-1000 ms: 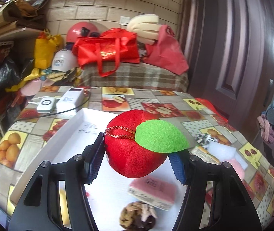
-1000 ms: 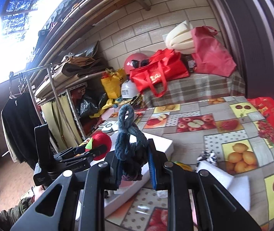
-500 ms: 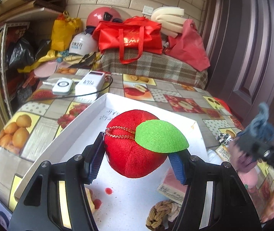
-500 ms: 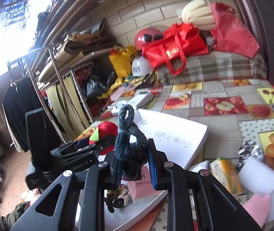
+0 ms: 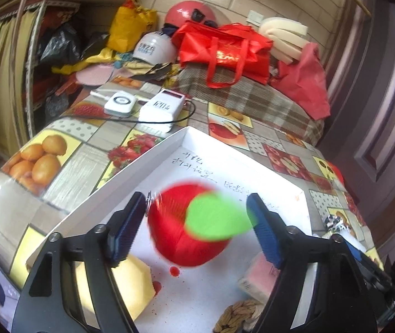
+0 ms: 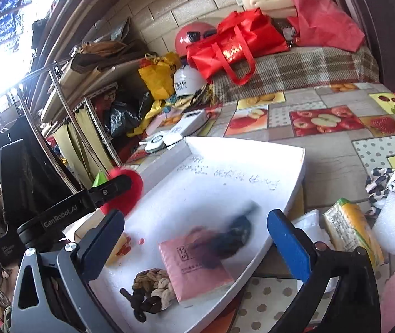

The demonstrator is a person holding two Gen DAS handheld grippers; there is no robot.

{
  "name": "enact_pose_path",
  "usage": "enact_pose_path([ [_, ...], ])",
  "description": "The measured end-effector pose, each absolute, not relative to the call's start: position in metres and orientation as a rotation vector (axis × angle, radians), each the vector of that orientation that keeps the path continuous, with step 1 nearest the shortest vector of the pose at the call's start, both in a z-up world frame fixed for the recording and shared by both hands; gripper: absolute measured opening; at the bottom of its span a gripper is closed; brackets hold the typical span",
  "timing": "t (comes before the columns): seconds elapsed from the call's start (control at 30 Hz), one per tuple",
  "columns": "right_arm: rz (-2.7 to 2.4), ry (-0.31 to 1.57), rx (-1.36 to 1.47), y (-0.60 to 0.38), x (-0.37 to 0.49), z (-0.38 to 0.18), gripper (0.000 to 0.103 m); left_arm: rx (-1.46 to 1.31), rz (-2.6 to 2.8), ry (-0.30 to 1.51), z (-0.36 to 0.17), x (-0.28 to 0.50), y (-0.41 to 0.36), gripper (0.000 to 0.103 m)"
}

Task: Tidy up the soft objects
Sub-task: 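Carry the apple plush and rope knot over the white tray and open both tools, then move both open tools back toward the items on the tablecloth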

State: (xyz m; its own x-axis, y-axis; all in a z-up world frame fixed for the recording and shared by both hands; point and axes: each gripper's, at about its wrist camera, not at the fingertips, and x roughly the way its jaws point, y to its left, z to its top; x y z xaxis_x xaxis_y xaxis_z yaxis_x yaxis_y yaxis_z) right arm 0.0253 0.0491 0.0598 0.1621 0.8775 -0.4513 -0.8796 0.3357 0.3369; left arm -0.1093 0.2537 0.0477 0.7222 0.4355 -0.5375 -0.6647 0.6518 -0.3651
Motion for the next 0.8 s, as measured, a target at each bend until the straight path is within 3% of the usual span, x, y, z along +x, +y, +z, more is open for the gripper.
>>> enact_pose_path([
  [0.37, 1.207, 0.516, 0.105, 0.001, 0.020, 0.080, 0.103, -0.786, 0.534, 0.460, 0.047, -0.098, 0.256, 0.085],
  [0.6, 1.185, 0.422, 0.188, -0.034, 0.019, 0.095, 0.103, -0.784, 0.327, 0.223, 0.094, -0.110, 0.232, 0.086],
  [0.67, 1.185, 0.403, 0.191, -0.040, 0.017, 0.098, 0.103, -0.700, 0.368, 0.254, 0.116, -0.104, 0.221, 0.093],
  [0.7, 1.182, 0.394, 0.192, -0.043, 0.017, 0.099, 0.103, -0.643, 0.393, 0.283, 0.127, -0.098, 0.214, 0.103],
  [0.8, 1.173, 0.365, 0.215, -0.054, 0.016, 0.103, 0.103, -0.610, 0.332, 0.394, 0.147, -0.078, 0.198, 0.103],
])
